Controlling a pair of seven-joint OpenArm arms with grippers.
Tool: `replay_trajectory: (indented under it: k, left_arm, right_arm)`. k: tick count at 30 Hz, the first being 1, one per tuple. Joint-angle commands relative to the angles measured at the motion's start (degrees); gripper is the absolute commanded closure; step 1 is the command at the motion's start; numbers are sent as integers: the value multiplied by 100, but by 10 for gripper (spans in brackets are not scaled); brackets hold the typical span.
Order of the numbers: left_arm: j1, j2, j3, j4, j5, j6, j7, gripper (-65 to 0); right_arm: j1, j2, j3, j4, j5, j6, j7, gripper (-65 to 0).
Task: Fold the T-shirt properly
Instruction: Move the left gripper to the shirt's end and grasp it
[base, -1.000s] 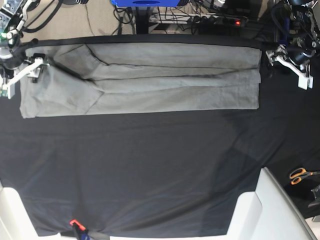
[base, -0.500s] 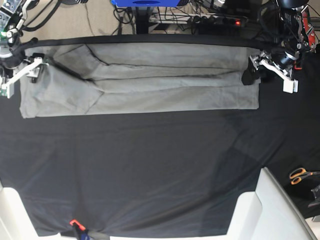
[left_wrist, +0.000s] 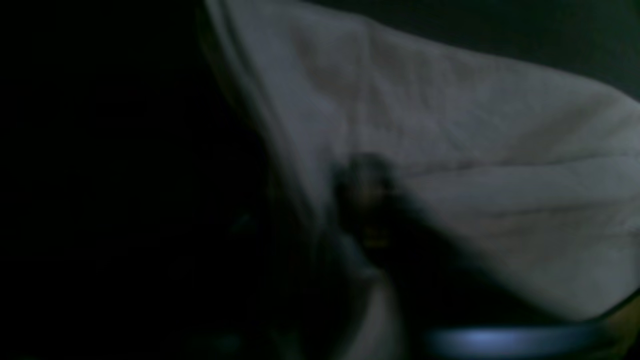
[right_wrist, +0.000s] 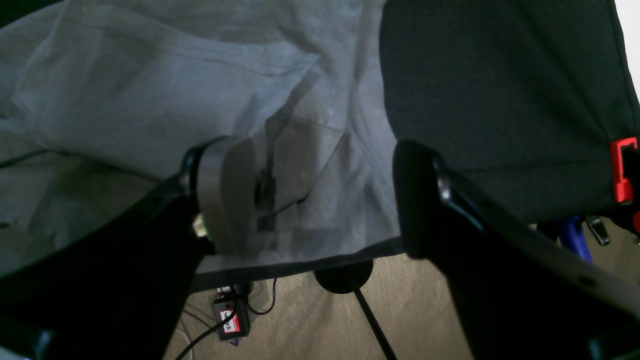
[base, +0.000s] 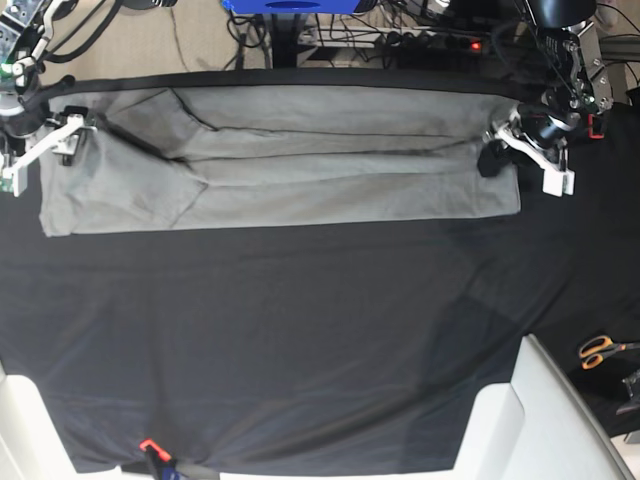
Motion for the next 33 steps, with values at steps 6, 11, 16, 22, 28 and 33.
replay_trajectory:
  k: [6, 11, 16, 22, 28, 33]
  left_arm:
    - [-281, -275, 37, -88, 248, 47, 321, 0]
    - [-351, -679, 28, -62, 248, 47, 321, 0]
    - [-263, -1031, 28, 387, 248, 47, 321, 0]
    - [440, -1110, 90, 1872, 257, 122, 330, 0]
    - [1152, -468, 477, 3094, 257, 1045, 365, 0]
    - [1504, 191, 872, 3622, 257, 1590, 365, 0]
  right_arm:
    - [-8, 55, 17, 80, 42, 8, 111, -407]
    - [-8, 55, 9, 80, 42, 8, 111, -407]
    - [-8, 55, 9, 80, 42, 8, 111, -407]
    - [27, 55, 0, 80, 42, 8, 76, -407]
    - [36, 55, 0, 80, 42, 8, 76, -407]
    - [45, 55, 0, 80, 42, 8, 76, -407]
